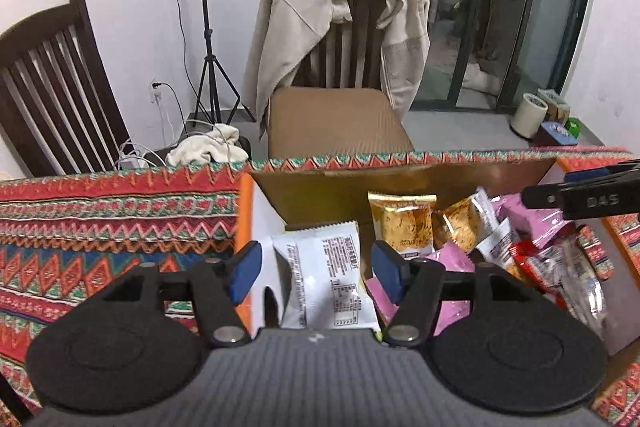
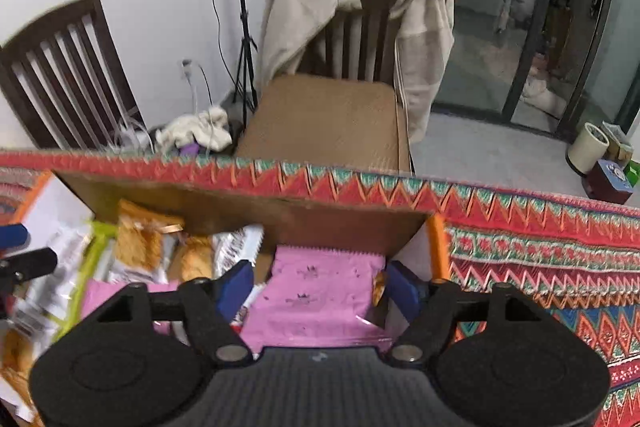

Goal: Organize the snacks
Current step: 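Carry both packets into the cardboard box and release them, then move both tools back to the last packets on the cloth, then grasp the green-white bar with the left tool while the right tool grasps a white packet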

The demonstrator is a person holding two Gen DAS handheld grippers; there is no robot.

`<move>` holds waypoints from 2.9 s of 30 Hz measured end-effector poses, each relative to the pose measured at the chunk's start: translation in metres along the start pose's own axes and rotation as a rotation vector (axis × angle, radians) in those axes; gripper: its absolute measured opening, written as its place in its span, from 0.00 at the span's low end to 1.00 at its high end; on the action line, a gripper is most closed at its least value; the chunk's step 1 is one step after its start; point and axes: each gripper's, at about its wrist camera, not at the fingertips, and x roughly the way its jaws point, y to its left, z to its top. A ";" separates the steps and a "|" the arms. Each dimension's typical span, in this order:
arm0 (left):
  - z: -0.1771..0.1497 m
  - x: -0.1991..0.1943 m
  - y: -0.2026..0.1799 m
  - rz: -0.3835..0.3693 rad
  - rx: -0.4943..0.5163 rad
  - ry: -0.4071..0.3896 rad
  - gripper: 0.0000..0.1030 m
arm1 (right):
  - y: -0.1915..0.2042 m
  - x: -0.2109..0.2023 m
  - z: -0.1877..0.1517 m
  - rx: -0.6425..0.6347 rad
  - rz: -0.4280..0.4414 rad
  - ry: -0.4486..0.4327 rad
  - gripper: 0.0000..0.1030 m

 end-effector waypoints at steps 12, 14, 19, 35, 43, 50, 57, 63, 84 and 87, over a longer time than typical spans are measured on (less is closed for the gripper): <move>-0.014 -0.155 0.012 -0.026 -0.031 -0.084 0.87 | -0.014 -0.153 -0.015 -0.048 -0.005 -0.158 0.81; -0.024 -0.196 0.011 -0.046 -0.051 -0.105 0.95 | -0.015 -0.185 -0.028 -0.050 0.007 -0.186 0.84; -0.074 -0.288 -0.001 -0.119 -0.027 -0.179 1.00 | -0.010 -0.272 -0.082 -0.094 0.043 -0.272 0.94; -0.322 -0.423 -0.033 -0.091 -0.018 -0.299 1.00 | 0.020 -0.419 -0.351 -0.117 0.237 -0.357 1.00; -0.404 -0.410 -0.060 -0.065 0.004 -0.212 1.00 | 0.030 -0.408 -0.453 0.068 0.217 -0.259 1.00; -0.404 -0.413 -0.068 -0.099 0.008 -0.212 1.00 | 0.033 -0.407 -0.476 0.099 0.216 -0.214 1.00; -0.380 -0.379 -0.080 -0.185 0.037 -0.189 1.00 | 0.024 -0.408 -0.481 0.145 0.210 -0.222 1.00; -0.323 -0.296 -0.100 -0.283 0.117 -0.147 1.00 | 0.023 -0.386 -0.464 0.137 0.192 -0.209 1.00; -0.308 -0.271 -0.027 -0.218 -0.042 -0.148 0.35 | 0.050 -0.277 -0.341 0.016 0.185 -0.206 1.00; -0.316 -0.287 0.022 -0.059 -0.143 -0.191 0.35 | 0.091 -0.235 -0.303 -0.062 0.236 -0.225 0.98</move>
